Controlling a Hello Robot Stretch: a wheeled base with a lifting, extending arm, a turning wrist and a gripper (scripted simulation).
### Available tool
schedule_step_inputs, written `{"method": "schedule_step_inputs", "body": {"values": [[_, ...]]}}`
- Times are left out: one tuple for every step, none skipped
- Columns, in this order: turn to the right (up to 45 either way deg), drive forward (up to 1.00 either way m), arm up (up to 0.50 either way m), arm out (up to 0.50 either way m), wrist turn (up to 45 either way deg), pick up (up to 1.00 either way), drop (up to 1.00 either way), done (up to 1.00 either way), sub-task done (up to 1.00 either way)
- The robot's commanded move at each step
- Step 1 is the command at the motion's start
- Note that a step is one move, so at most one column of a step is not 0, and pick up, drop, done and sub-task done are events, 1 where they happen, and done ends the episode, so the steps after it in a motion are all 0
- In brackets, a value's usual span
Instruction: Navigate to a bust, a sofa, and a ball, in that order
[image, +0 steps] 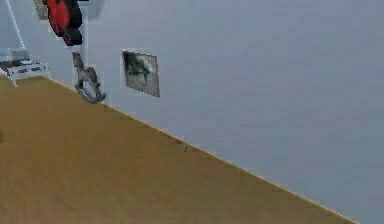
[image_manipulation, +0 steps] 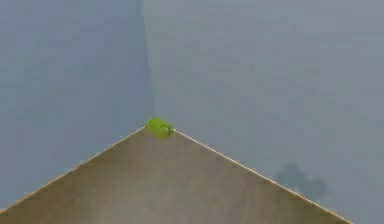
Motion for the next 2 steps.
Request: {"method": "schedule_step_inputs", "body": {"values": [[0.0,0.4,0.0,0.0,0.0,0.0,0.0,0.0,0.0],[-45.0,0.0,0.0,0.0,0.0,0.0,0.0,0.0,0.0]]}}
